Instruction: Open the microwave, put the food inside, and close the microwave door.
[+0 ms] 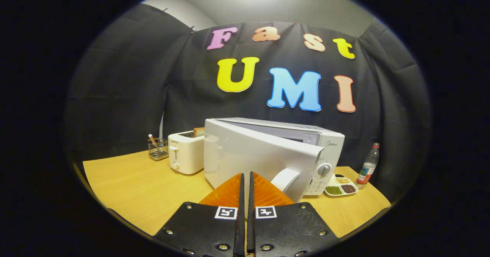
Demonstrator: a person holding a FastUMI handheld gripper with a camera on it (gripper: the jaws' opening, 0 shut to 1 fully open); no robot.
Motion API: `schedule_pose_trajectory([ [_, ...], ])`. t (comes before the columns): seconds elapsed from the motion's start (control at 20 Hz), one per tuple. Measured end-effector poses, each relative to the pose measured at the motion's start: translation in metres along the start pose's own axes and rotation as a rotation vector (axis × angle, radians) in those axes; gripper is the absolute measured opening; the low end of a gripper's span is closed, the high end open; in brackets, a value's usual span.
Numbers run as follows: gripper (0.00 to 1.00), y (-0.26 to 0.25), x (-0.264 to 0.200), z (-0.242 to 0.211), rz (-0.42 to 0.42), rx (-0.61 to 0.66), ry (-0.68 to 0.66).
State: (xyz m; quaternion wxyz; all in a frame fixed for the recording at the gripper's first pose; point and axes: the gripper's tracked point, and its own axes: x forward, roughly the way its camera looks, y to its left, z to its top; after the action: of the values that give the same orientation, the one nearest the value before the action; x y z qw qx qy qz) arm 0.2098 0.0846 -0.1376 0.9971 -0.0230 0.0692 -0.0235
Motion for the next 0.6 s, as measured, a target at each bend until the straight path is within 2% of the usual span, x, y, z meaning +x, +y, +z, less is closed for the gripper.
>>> schedule_pose_trajectory([
  [0.25,0.03,-0.042,0.038,-0.006,-0.123,-0.023,0.020],
  [0.6,0.03,-0.082,0.098,-0.007,-0.248,-0.070,0.017],
])
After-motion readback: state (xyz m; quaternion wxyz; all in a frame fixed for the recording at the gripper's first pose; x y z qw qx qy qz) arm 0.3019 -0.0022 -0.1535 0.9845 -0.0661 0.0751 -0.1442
